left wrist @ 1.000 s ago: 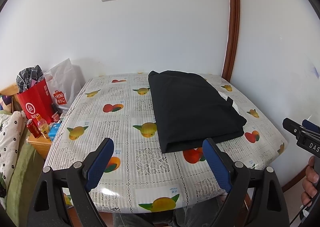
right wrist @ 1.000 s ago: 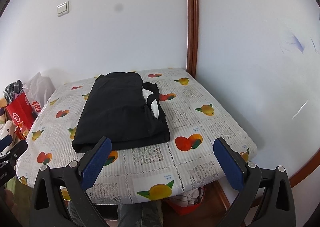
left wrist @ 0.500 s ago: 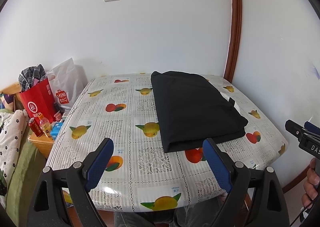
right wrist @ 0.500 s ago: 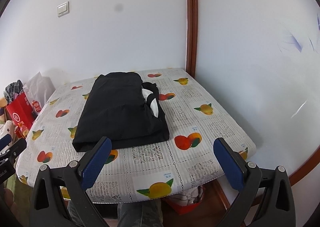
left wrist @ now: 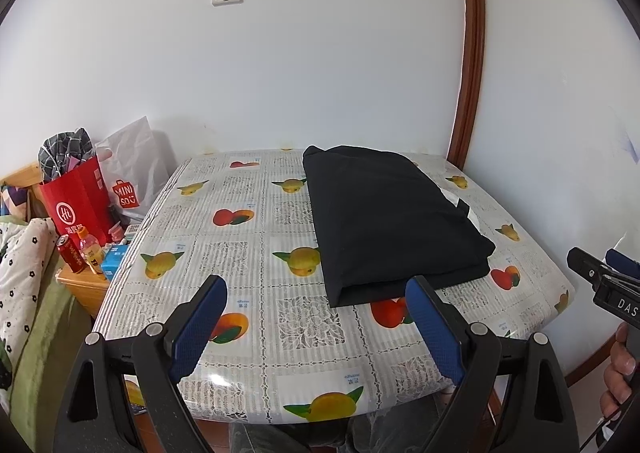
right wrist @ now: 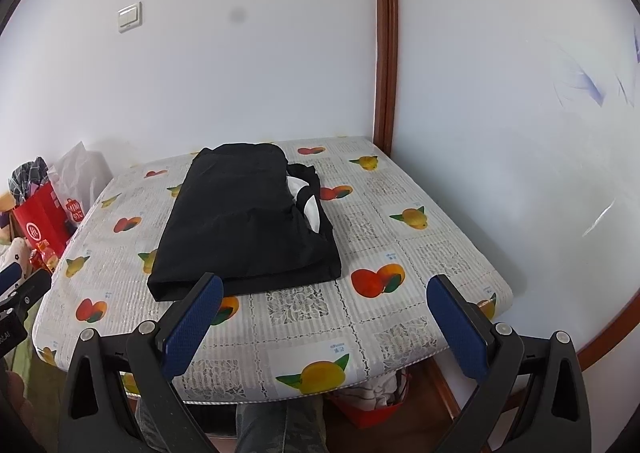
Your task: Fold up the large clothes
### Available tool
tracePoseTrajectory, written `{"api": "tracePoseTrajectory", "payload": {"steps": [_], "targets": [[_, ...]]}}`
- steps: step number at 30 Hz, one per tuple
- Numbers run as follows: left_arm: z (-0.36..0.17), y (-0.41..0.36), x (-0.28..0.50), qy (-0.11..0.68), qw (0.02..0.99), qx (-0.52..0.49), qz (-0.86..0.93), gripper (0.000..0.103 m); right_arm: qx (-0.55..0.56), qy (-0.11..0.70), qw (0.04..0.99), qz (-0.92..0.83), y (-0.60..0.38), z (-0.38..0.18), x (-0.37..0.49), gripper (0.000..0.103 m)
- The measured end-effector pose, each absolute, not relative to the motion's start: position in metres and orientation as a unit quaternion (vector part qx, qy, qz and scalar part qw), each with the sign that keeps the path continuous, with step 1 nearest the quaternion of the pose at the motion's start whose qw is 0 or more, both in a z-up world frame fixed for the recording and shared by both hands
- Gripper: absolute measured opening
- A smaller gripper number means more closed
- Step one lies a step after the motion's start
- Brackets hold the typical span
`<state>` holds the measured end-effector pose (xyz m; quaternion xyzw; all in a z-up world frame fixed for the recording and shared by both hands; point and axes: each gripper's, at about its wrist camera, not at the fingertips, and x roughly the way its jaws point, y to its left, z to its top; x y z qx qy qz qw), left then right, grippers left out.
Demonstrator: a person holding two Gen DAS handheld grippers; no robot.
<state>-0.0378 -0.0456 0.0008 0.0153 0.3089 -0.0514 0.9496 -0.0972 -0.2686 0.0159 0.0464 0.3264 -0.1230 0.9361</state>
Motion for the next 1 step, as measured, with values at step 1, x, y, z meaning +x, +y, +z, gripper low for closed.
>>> {"api": "tracePoseTrajectory", "payload": {"steps": [1], "targets": [[0.0009, -0.0454, -0.0369, 0.308, 0.95, 0.015, -0.051, 0.091, 0.047, 0.327, 0.936, -0.122, -0.2687, 0.0158, -0.0971, 0.1]]}}
